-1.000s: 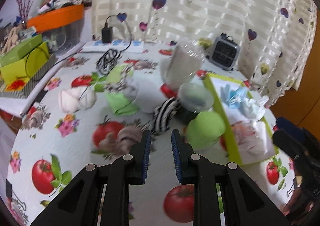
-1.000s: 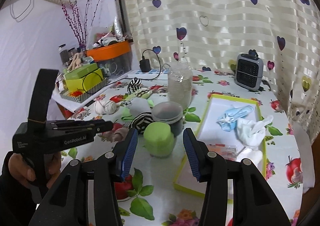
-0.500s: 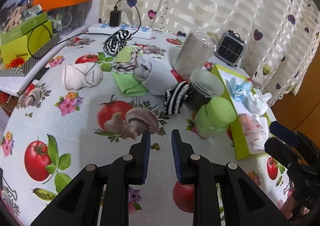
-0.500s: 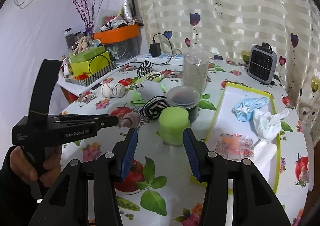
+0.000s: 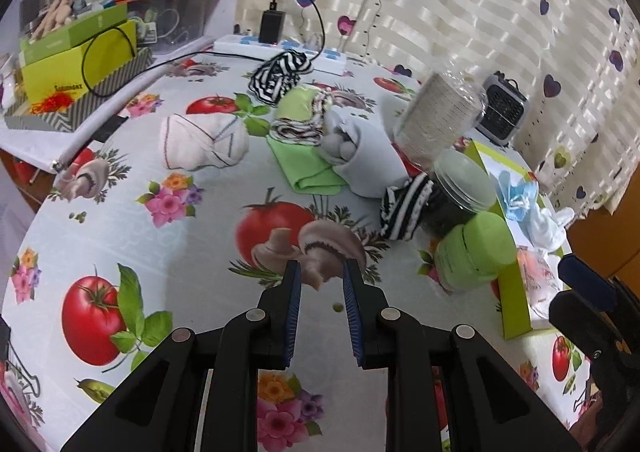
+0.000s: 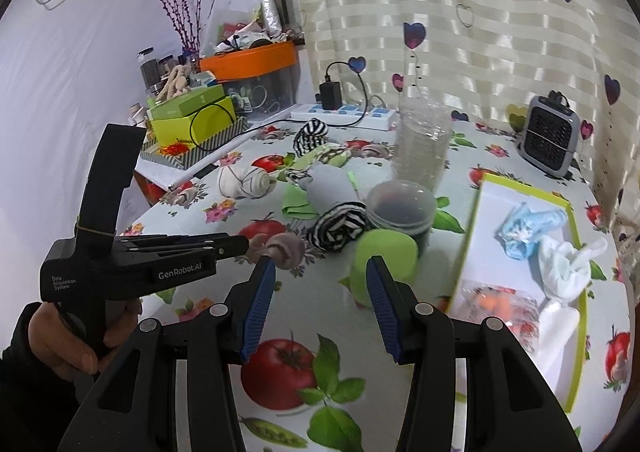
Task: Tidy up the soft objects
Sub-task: 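Grasp the black-and-white striped sock with the right tool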
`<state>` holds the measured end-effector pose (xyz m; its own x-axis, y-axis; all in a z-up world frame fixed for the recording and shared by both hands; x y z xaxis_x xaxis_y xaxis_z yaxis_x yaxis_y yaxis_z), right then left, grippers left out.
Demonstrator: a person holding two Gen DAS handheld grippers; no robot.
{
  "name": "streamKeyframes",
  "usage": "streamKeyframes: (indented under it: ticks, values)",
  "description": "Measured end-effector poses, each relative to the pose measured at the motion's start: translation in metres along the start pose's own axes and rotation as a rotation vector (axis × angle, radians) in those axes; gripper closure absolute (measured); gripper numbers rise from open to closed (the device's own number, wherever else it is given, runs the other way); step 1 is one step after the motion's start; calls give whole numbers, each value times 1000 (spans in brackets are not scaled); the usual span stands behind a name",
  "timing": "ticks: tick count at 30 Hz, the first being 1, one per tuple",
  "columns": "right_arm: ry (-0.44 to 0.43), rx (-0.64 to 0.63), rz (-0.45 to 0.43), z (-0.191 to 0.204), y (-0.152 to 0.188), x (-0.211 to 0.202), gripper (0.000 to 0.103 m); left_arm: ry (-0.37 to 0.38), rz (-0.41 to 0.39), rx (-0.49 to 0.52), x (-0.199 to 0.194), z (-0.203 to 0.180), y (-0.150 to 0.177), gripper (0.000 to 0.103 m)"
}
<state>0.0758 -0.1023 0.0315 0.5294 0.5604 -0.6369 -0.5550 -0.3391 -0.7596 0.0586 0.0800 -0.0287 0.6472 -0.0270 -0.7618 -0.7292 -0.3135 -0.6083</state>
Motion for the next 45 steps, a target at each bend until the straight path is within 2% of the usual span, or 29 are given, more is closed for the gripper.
streamKeyframes:
  ticks: [10,19,21,23,27,28,30,33,37,45]
  values:
    - [-7,-17,57,17,-12,41,55,1,-22,-24,-4,19,-5,82]
    - [111,-51,165,20,-25,91,55,-21,-45,-78,-5,46,-10,82]
    - [132,-56,185,20,-26,98,55,-36,-55,-99,-6,57,-13,78]
    - [156,-66,204,21,-27,106,55,-39,-68,-121,-8,66,-17,70]
    - [186,-80,241,21,-26,121,55,-32,-84,-150,-8,78,-25,67]
    - [190,-80,244,21,-26,124,58,-27,-83,-154,-7,80,-27,66]
    - [200,-78,252,19,-26,130,79,-16,-78,-151,-4,79,-29,66]
    - [202,-74,244,17,-27,133,96,5,-69,-133,0,74,-33,66]
    - [175,-69,210,18,-30,126,97,41,-63,-118,3,66,-37,66]
    - [108,-62,89,23,-41,81,97,122,-42,-90,15,45,-51,66]
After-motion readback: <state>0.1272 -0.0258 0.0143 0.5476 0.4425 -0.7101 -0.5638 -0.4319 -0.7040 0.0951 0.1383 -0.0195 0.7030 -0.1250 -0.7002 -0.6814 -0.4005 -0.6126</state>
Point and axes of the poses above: each gripper's, at about its wrist camera, not at the fingertips, and x roughly the way its jaws point, z to its left, y to its underside, the point moved 2 cm from there along x, roughly the way its jaws point
